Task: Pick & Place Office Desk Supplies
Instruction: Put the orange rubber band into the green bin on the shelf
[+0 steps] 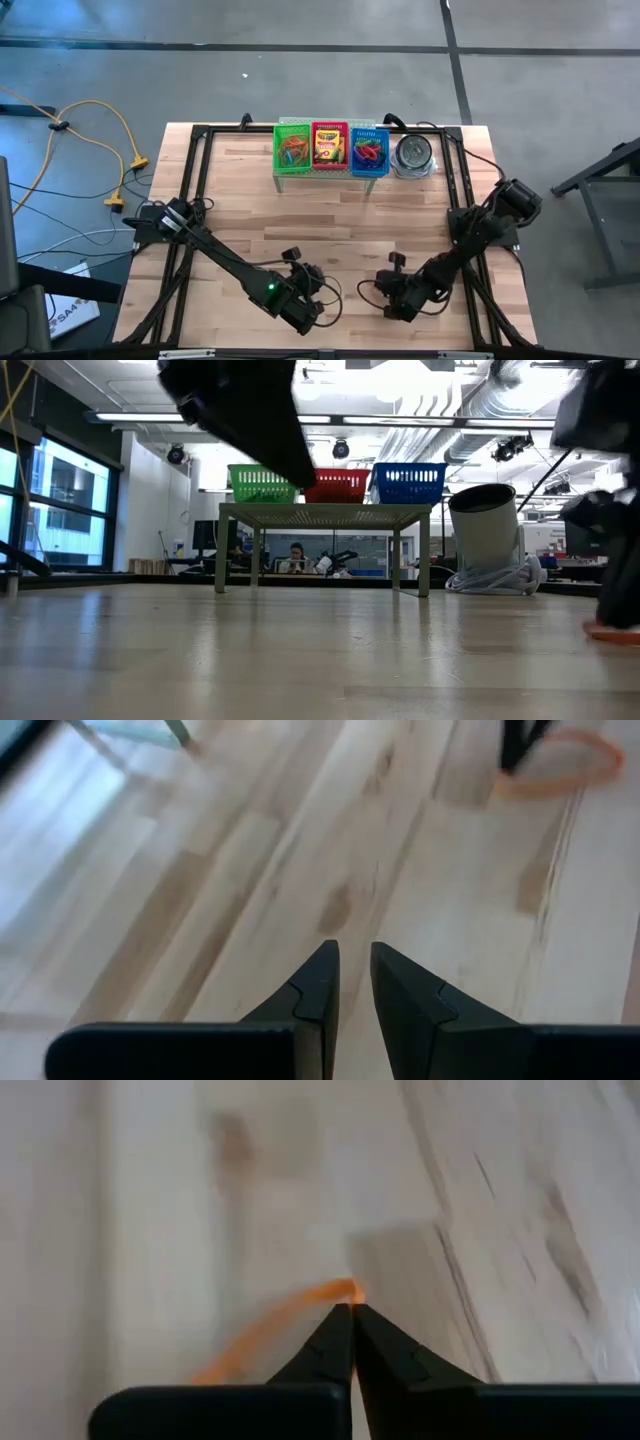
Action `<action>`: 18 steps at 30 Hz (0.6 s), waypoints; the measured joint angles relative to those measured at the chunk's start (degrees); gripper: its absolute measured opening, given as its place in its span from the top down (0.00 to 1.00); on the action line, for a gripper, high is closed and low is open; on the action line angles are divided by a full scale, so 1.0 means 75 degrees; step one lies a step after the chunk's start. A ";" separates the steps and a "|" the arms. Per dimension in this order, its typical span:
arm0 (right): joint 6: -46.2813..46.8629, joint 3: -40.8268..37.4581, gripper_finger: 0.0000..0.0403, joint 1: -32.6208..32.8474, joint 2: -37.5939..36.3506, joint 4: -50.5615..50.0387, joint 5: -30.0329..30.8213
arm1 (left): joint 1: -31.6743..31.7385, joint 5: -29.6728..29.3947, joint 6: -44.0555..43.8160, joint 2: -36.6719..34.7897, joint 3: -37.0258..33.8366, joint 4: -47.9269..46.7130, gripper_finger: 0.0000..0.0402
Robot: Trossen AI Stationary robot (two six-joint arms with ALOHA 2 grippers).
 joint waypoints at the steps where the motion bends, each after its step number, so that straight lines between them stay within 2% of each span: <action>1: -0.0184 0.0002 1.00 0.0026 -0.0106 0.0170 0.0043 | 0.0000 -0.0161 0.0005 0.0000 -0.0015 0.0131 0.86; 5: -0.0841 0.0239 1.00 0.0285 -0.0534 0.0620 0.0625 | 0.0004 -0.0665 0.0144 -0.0006 -0.0108 0.0341 0.86; 8: -0.1409 0.0577 1.00 0.0446 -0.0540 0.0593 0.0968 | 0.0064 -0.0667 0.0117 -0.0006 -0.0108 0.0380 0.86; 11: -0.1984 0.0955 1.00 0.0589 -0.0555 0.0654 0.1189 | 0.0178 -0.0148 0.0134 -0.0006 -0.0108 0.0407 0.86; 15: -0.2436 0.1231 1.00 0.0599 -0.0555 0.0637 0.1408 | 0.0304 0.1134 0.0985 -0.0006 -0.0108 0.0940 0.86; 18: -0.2764 0.1337 1.00 0.0606 -0.0558 0.0657 0.1648 | 0.0326 0.1403 0.1576 -0.0006 -0.0108 0.1841 0.86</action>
